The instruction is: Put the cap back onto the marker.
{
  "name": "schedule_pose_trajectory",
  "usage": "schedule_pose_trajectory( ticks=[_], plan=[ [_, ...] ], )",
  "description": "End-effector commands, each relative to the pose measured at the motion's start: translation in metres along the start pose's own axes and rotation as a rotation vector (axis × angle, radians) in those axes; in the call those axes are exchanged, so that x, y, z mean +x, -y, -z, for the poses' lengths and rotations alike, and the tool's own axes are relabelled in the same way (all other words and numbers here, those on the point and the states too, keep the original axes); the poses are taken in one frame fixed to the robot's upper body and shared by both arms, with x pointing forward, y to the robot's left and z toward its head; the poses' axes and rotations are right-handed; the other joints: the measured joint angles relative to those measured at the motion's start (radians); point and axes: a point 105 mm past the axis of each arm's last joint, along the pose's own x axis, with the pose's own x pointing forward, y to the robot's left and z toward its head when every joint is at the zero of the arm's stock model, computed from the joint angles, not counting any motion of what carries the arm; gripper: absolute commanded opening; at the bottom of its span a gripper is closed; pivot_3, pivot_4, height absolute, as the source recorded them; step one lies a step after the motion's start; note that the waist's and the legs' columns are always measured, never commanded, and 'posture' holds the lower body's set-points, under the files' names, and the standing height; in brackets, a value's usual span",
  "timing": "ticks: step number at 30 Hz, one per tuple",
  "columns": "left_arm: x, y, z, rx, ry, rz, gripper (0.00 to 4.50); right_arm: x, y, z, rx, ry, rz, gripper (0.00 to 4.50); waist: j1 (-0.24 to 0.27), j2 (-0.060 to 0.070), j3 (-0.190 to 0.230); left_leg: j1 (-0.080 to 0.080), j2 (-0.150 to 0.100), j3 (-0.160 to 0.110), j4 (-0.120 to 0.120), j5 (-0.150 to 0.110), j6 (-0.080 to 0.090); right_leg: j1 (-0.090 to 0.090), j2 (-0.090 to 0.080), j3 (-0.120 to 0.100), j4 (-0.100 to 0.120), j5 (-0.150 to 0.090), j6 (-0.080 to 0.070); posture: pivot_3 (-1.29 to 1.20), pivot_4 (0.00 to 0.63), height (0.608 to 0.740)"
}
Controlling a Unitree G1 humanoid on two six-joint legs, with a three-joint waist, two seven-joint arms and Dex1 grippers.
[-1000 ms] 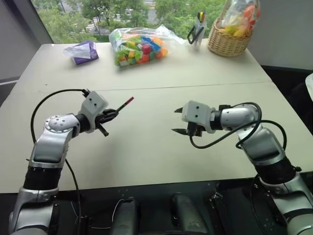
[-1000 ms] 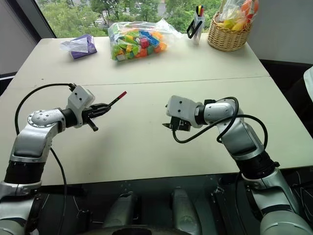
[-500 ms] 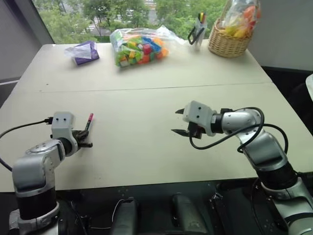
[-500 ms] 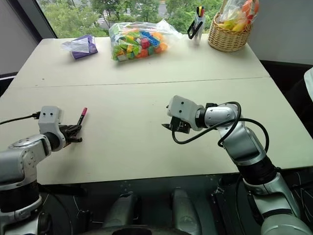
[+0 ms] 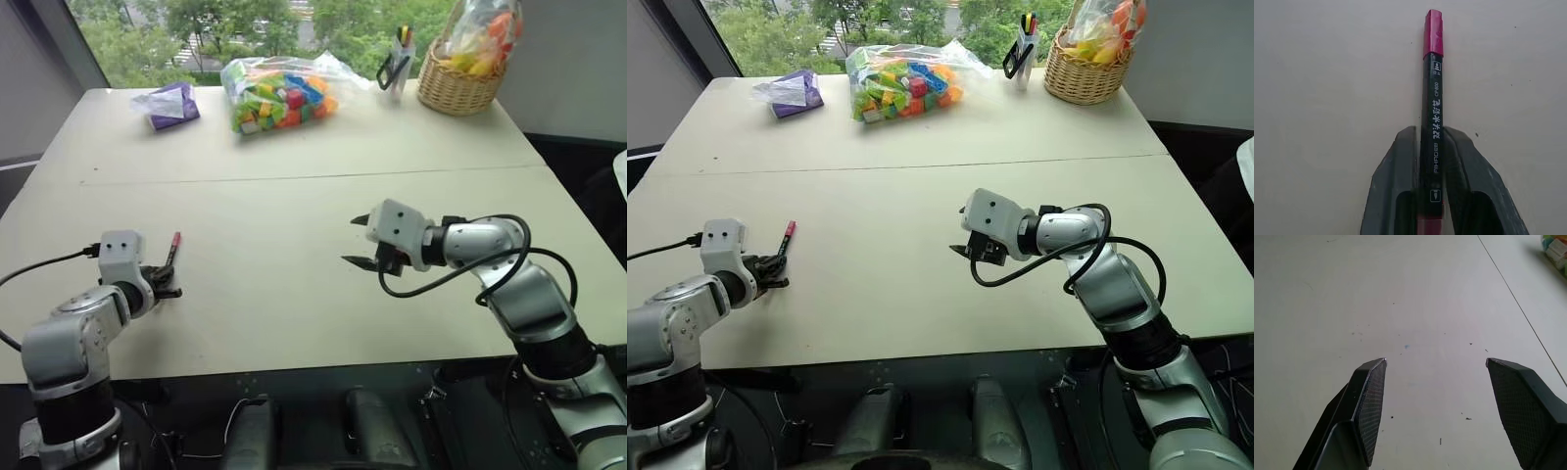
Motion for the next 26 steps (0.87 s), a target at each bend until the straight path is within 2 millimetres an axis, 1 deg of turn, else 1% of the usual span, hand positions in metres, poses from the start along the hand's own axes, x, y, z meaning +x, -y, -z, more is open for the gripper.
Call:
schedule_pose_trajectory(
  ticks=[1,3,4,5,9,12,14,18,20,22,26],
  plan=[
    [-0.004,-0.007,0.003,-0.010,-0.006,-0.028,2.80,-0.004,0.006,-0.008,-0.037,0.021,0.025,3.36,-0.001,0.000,0.000,0.001,0.000,0.000,0.000,0.000,0.000,0.001,0.000,0.000,0.000,0.000,0.000,0.00,0.150,0.740],
    [-0.007,-0.008,0.001,-0.001,0.005,-0.034,3.68,-0.004,0.006,-0.008,-0.038,0.021,0.025,3.36,-0.005,0.000,0.000,0.003,0.000,0.000,-0.001,0.000,0.000,0.002,0.000,0.000,0.000,0.000,0.000,0.00,0.150,0.740],
    [-0.009,-0.009,-0.002,0.012,0.018,-0.042,4.23,-0.004,0.007,-0.007,-0.039,0.020,0.025,3.36,-0.008,0.000,0.000,0.004,0.000,0.000,-0.001,0.000,0.000,0.003,0.001,0.000,0.000,0.000,0.000,0.00,0.150,0.740],
    [-0.011,-0.009,-0.005,0.018,0.035,-0.052,4.41,-0.005,0.007,-0.007,-0.039,0.020,0.024,3.36,-0.011,0.000,0.000,0.005,0.000,0.000,-0.001,0.000,0.000,0.003,0.001,0.001,0.000,0.000,0.000,0.00,0.150,0.740],
    [-0.020,-0.006,-0.015,0.064,0.101,-0.077,4.41,-0.006,0.010,-0.006,-0.040,0.021,0.019,3.36,-0.010,0.000,0.000,0.005,0.001,0.001,-0.002,0.000,0.000,0.003,0.001,0.001,0.000,0.000,0.000,0.00,0.150,0.740],
    [-0.032,0.000,-0.027,0.108,0.173,-0.099,4.41,-0.006,0.012,-0.006,-0.034,0.035,-0.001,3.36,-0.007,-0.001,0.000,0.005,0.001,0.001,-0.002,0.000,0.000,0.003,0.000,0.001,0.000,0.000,0.000,0.00,0.150,0.740],
    [-0.044,0.009,-0.039,0.124,0.247,-0.103,4.41,-0.007,0.014,-0.008,-0.020,0.060,-0.023,3.36,-0.005,-0.001,0.000,0.005,0.000,0.001,-0.002,0.000,0.000,0.003,0.000,0.001,0.000,0.000,0.000,0.00,0.150,0.740],
    [-0.061,0.024,-0.052,0.142,0.336,-0.098,4.41,-0.010,0.018,-0.013,0.007,0.107,-0.072,3.36,-0.005,-0.001,0.000,0.005,0.000,0.001,-0.002,0.000,0.000,0.004,0.000,0.001,-0.001,0.000,0.000,0.00,0.150,0.740],
    [-0.074,0.034,-0.051,0.166,0.361,-0.098,4.41,-0.014,0.020,-0.018,0.032,0.141,-0.108,3.36,-0.006,-0.001,0.000,0.005,0.000,0.001,-0.002,0.000,0.000,0.004,0.000,0.001,-0.001,0.000,0.000,0.00,0.150,0.740],
    [-0.084,0.042,-0.045,0.179,0.380,-0.101,4.41,-0.022,0.020,-0.027,0.072,0.203,-0.164,3.36,-0.007,-0.001,0.000,0.005,0.000,0.001,-0.002,0.000,0.000,0.004,0.000,0.001,-0.002,0.000,0.000,0.00,0.150,0.740],
    [-0.087,0.049,-0.042,0.181,0.408,-0.099,4.41,-0.029,0.028,-0.035,0.119,0.264,-0.184,3.36,-0.009,-0.001,0.000,0.005,0.001,0.000,-0.002,0.000,0.000,0.004,0.000,0.001,-0.002,0.000,0.000,0.00,0.150,0.740]
  ],
)
